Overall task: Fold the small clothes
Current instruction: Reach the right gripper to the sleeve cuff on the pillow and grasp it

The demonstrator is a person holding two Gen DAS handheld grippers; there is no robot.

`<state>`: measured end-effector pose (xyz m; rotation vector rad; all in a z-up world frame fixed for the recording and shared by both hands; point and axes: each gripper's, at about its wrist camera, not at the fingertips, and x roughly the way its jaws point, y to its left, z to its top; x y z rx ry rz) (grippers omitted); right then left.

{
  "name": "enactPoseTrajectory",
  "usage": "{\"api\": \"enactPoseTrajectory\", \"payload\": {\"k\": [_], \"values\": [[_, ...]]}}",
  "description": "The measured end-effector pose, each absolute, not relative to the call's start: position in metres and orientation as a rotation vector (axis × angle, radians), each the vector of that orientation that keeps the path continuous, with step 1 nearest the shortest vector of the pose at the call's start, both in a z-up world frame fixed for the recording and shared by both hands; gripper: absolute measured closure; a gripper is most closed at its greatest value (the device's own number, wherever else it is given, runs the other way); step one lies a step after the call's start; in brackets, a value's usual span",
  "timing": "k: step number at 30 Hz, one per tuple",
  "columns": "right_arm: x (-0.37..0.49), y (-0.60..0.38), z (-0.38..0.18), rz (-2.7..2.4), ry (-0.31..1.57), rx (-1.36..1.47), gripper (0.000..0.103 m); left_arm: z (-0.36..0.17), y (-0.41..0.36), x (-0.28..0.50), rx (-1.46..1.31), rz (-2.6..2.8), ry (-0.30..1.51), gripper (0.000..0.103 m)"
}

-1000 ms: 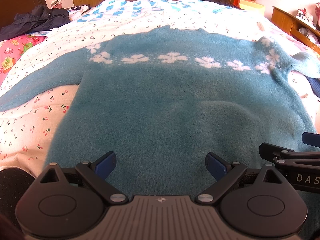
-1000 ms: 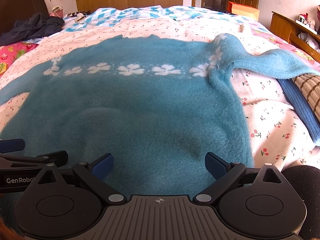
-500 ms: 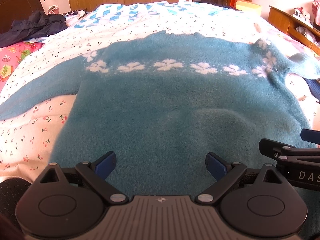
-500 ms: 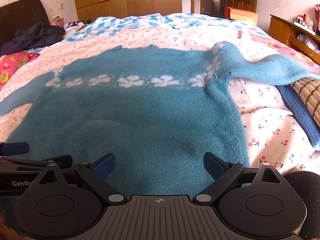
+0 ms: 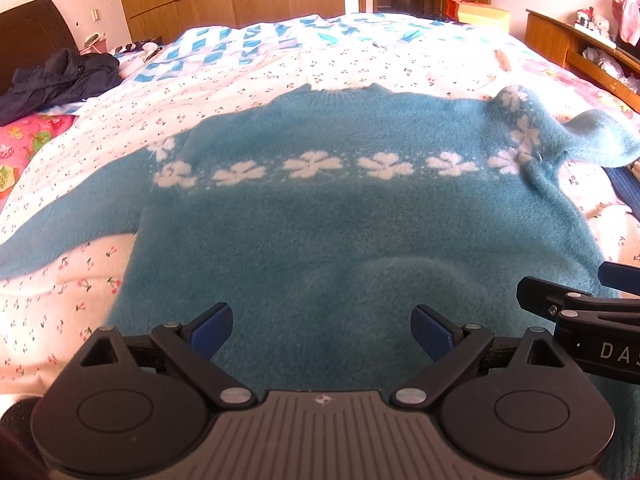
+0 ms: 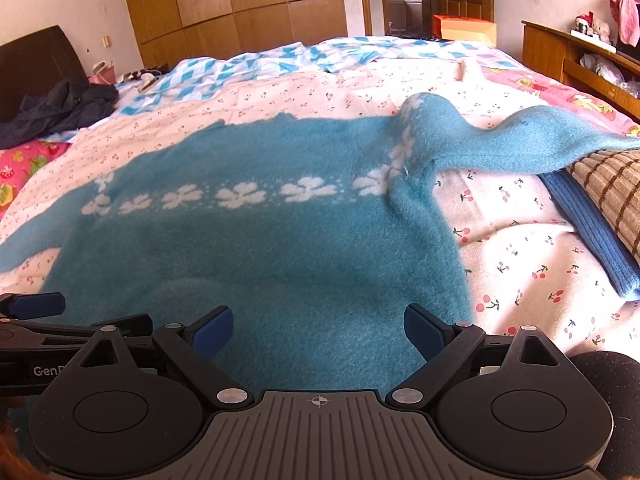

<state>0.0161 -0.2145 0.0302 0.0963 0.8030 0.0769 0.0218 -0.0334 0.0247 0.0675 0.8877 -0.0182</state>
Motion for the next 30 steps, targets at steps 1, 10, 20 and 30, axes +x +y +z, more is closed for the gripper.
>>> {"api": "enactPoseTrajectory", "payload": {"k": [1, 10, 20, 30], "values": [[0.017, -0.216, 0.03, 0.078, 0.802, 0.1, 0.011, 0.025, -0.035, 0.023, 0.071, -0.018, 0.887, 0.004], [0.026, -0.231, 0.038, 0.079, 0.771, 0.157, 0.017, 0.039, -0.05, 0.037, 0.102, -0.036, 0.858, 0.004], [0.042, -0.284, 0.057, -0.007, 0.678, 0.225, 0.022, 0.064, -0.101, 0.067, 0.147, -0.128, 0.792, 0.004], [0.059, -0.336, 0.073, -0.074, 0.605, 0.29, 0.023, 0.079, -0.147, 0.084, 0.163, -0.214, 0.763, 0.003]]}}
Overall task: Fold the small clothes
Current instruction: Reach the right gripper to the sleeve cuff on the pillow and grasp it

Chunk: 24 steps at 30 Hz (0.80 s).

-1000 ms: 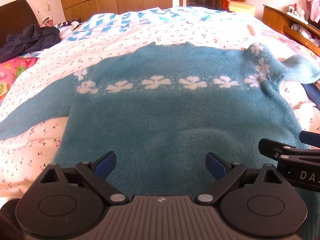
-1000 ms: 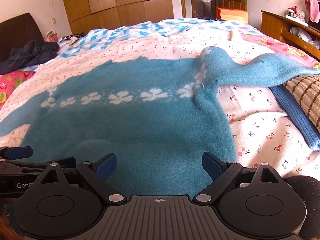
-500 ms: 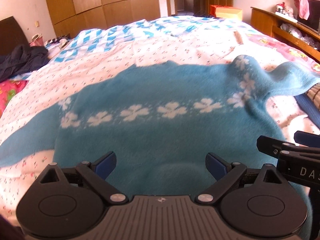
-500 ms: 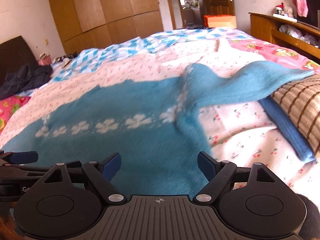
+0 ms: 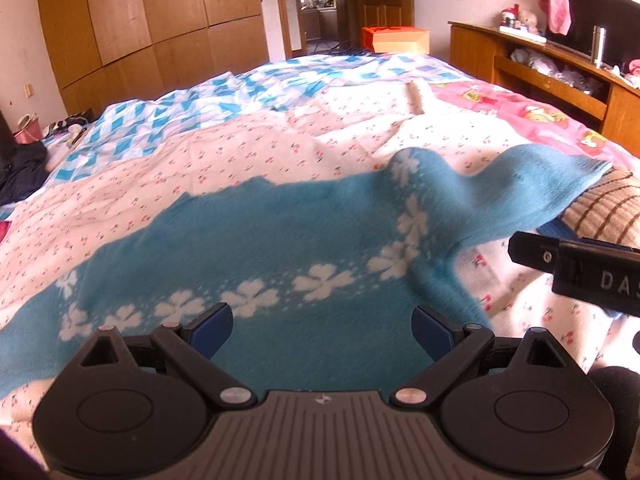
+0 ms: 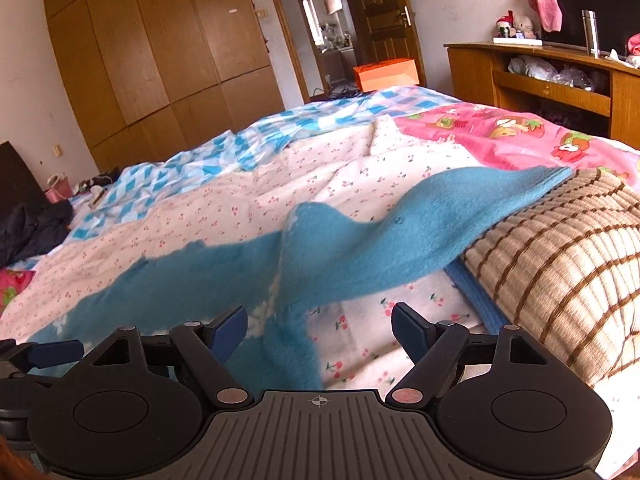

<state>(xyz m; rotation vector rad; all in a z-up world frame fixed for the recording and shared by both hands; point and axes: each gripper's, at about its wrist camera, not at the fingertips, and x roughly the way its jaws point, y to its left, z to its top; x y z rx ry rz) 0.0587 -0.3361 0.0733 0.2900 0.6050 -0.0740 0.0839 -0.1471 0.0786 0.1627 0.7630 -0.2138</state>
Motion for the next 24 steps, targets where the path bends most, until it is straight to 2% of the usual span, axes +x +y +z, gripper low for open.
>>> {"api": "enactPoseTrajectory", "payload": {"k": [3, 12, 24], "values": [[0.066, -0.352, 0.076, -0.087, 0.596, 0.303, 0.029, 0.085, -0.159, 0.09, 0.162, -0.224, 0.747, 0.003], [0.087, -0.444, 0.094, -0.316, 0.499, 0.38, 0.03, 0.088, -0.179, 0.11, 0.148, -0.234, 0.74, 0.003], [0.118, -0.54, 0.065, -0.426, 0.601, 0.72, 0.038, 0.073, -0.198, 0.121, 0.15, -0.283, 0.768, 0.003]]}}
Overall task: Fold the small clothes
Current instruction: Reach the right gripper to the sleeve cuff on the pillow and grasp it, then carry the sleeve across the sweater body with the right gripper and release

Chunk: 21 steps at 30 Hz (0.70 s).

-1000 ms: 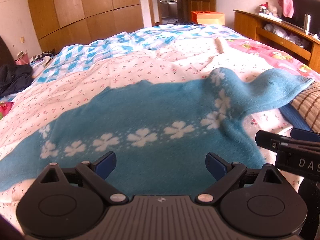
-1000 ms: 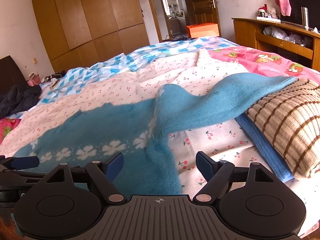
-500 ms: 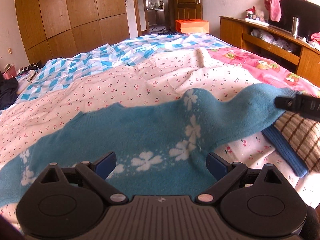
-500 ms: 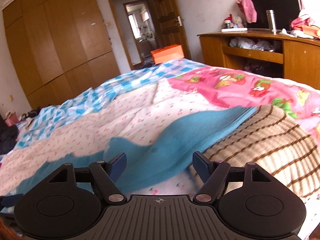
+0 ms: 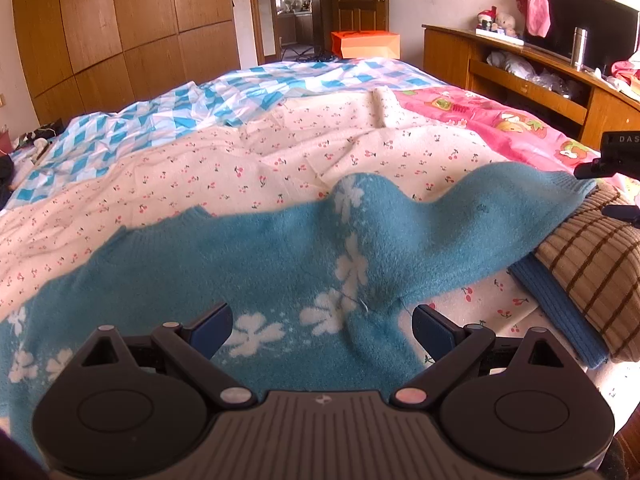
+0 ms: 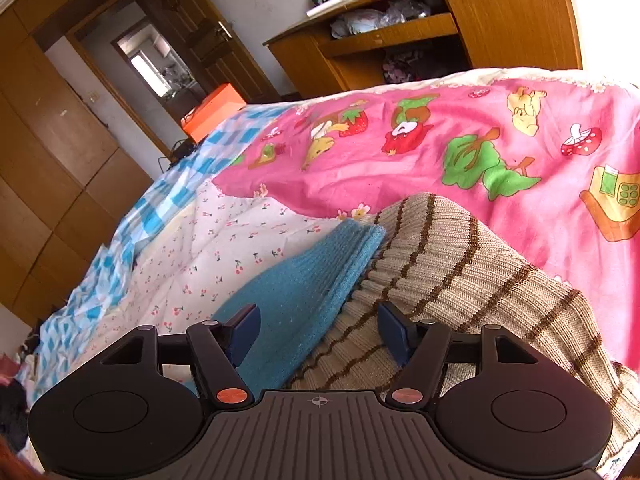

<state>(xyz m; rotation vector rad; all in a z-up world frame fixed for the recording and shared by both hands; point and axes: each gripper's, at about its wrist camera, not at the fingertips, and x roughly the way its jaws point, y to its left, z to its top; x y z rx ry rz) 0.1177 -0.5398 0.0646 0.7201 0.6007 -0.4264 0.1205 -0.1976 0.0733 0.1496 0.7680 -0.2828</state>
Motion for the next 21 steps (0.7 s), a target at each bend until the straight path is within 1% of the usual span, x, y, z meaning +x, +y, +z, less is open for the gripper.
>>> {"api": "enactPoseTrajectory", "payload": {"k": [5, 9, 11, 12, 13, 14, 15, 16, 18, 21], "values": [[0.132, -0.545, 0.059, -0.42, 0.616, 0.747, 0.038, 0.067, -0.195, 0.123, 0.13, -0.275, 0.798, 0.003], [0.144, -0.548, 0.055, -0.39, 0.606, 0.764, 0.045, 0.066, -0.193, 0.121, 0.135, -0.271, 0.806, 0.003], [0.148, -0.548, 0.05, -0.39, 0.609, 0.755, 0.047, 0.066, -0.193, 0.12, 0.142, -0.267, 0.807, 0.003], [0.152, -0.549, 0.047, -0.394, 0.618, 0.746, 0.052, 0.066, -0.192, 0.12, 0.145, -0.266, 0.808, 0.003], [0.154, -0.549, 0.045, -0.399, 0.624, 0.739, 0.061, 0.067, -0.192, 0.119, 0.147, -0.264, 0.809, 0.003], [0.155, -0.55, 0.043, -0.402, 0.626, 0.736, 0.066, 0.067, -0.193, 0.118, 0.151, -0.263, 0.809, 0.003], [0.155, -0.552, 0.042, -0.397, 0.625, 0.743, 0.078, 0.068, -0.193, 0.117, 0.157, -0.263, 0.807, 0.003], [0.155, -0.554, 0.041, -0.382, 0.622, 0.761, 0.087, 0.068, -0.193, 0.116, 0.162, -0.263, 0.805, 0.003], [0.151, -0.558, 0.041, -0.351, 0.611, 0.795, 0.092, 0.069, -0.193, 0.113, 0.175, -0.266, 0.801, 0.003], [0.139, -0.544, 0.053, -0.299, 0.559, 0.766, 0.093, 0.069, -0.188, 0.108, 0.181, -0.269, 0.795, 0.003]]}}
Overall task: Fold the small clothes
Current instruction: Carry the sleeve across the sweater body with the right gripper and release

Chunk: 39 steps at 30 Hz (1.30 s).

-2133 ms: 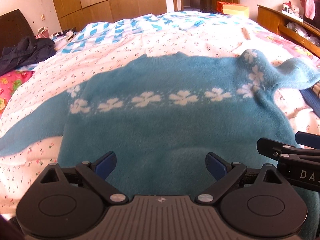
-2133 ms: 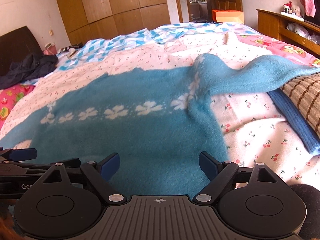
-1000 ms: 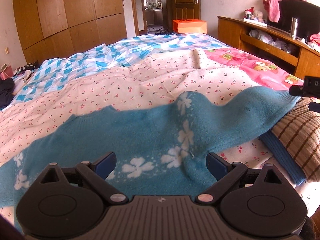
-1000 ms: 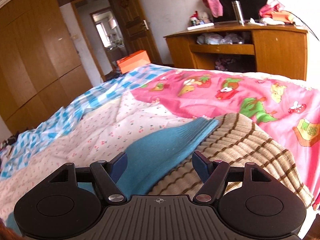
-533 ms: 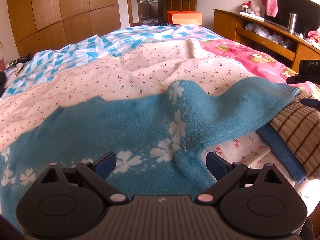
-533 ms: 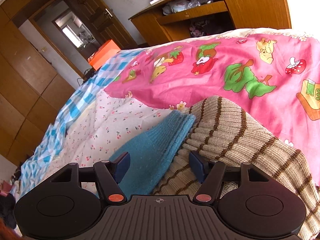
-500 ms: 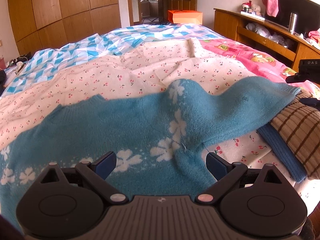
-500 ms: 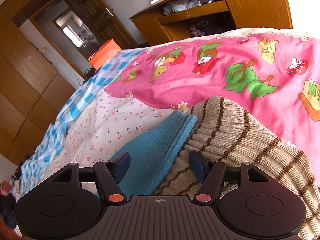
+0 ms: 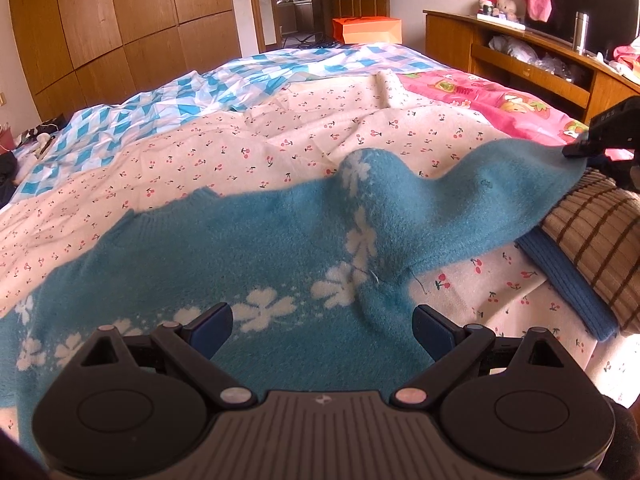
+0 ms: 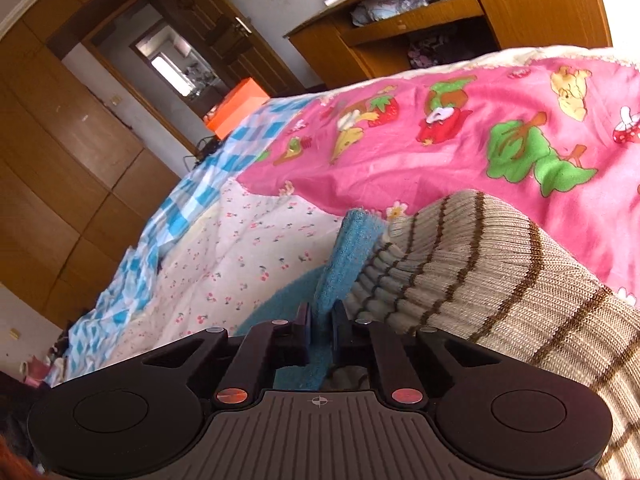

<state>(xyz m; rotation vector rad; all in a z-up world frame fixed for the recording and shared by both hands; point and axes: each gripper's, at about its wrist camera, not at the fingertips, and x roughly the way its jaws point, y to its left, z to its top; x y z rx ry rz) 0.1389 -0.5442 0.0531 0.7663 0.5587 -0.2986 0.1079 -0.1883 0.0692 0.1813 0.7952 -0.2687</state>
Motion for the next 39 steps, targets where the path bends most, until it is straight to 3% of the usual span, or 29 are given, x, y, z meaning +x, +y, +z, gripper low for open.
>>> {"api": "enactPoseTrajectory", "payload": {"k": [12, 19, 28, 33, 39], "values": [[0.159, -0.386, 0.148, 0.122, 0.5, 0.7, 0.093, 0.062, -0.084, 0.089, 0.092, -0.135, 0.778, 0.003], [0.189, -0.24, 0.165, 0.361, 0.585, 0.599, 0.094, 0.05, -0.001, 0.071, 0.012, -0.01, 0.75, 0.003], [0.213, -0.08, 0.082, 0.46, 0.85, 0.369, 0.094, 0.032, 0.065, 0.05, -0.086, 0.117, 0.727, 0.002], [0.21, -0.041, 0.027, 0.474, 0.976, 0.3, 0.093, 0.028, 0.078, 0.052, -0.142, 0.121, 0.737, 0.002], [0.214, -0.028, 0.009, 0.495, 1.047, 0.259, 0.089, 0.025, 0.081, 0.052, -0.154, 0.121, 0.747, 0.003]]}}
